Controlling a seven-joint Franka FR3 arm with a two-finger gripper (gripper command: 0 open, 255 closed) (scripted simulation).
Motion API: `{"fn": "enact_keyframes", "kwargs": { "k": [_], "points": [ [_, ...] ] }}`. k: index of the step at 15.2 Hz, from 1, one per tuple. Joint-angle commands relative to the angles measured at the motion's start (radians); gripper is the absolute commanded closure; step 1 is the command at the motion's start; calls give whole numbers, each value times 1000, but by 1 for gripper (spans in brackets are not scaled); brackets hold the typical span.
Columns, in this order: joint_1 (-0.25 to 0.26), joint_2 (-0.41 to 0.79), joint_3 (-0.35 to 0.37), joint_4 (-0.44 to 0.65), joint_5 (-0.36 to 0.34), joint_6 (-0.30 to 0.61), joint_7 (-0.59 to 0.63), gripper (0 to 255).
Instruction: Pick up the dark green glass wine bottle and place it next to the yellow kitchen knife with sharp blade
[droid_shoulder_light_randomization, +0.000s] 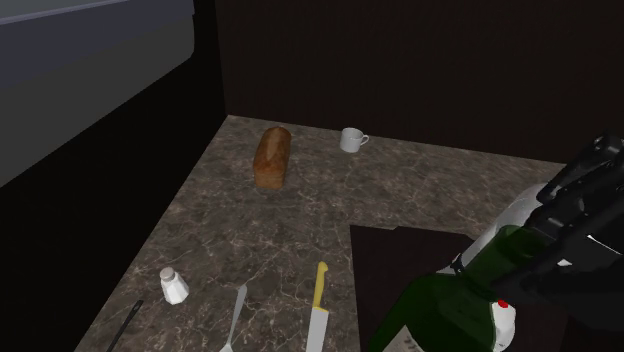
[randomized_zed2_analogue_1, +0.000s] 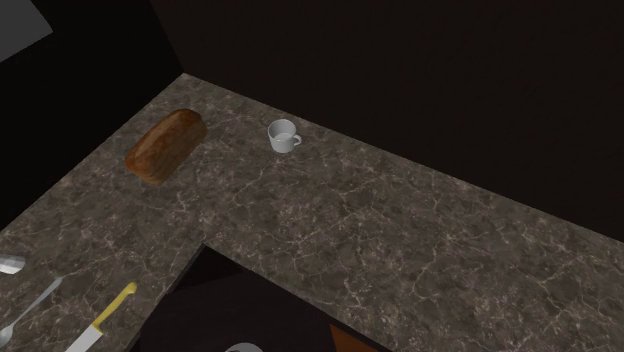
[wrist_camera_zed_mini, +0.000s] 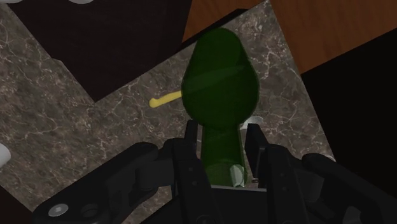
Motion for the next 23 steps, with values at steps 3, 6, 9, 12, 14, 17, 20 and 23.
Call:
{"fn": "enact_keyframes", "kwargs": {
  "k": [3,6,9,12,14,17,20,23],
  "points": [
    [16,-33,9,-70,17,41,-10,255],
    [28,-56,16,-121,30,70,-17,255],
    [40,-79,26,-170,44,99,-23,255],
    [51,-99,37,-217,58,127,-29,255],
    [58,-112,45,-248,68,146,-32,255],
    [67,-131,59,-291,84,174,-37,255],
    [77,-148,75,-333,101,202,-42,255],
    [86,-163,92,-373,119,230,-46,255]
  ]
}}
